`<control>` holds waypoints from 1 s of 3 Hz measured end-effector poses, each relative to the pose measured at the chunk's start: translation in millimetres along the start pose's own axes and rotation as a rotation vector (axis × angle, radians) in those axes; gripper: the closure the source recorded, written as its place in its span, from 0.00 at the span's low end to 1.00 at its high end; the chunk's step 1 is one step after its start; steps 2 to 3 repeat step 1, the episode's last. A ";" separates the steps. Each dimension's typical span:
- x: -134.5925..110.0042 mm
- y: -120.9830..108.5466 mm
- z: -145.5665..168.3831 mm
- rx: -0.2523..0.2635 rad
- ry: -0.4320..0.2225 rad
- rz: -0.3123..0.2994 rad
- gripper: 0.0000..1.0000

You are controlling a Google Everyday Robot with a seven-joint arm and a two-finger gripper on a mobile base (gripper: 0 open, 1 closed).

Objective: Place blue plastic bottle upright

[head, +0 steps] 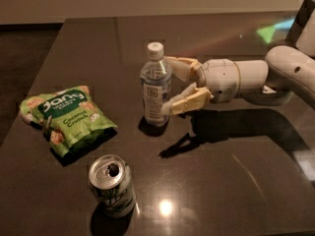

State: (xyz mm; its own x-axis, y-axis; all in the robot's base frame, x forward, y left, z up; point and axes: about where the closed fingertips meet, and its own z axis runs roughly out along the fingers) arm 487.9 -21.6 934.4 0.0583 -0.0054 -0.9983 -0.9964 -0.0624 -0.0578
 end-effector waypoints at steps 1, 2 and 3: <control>0.0 0.0 0.1 0.000 0.000 0.000 0.00; 0.0 0.0 0.1 0.000 0.000 0.000 0.00; 0.0 0.0 0.1 0.000 0.000 0.000 0.00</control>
Offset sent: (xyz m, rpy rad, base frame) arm 0.0000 0.0000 0.0000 0.0000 0.0000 0.0000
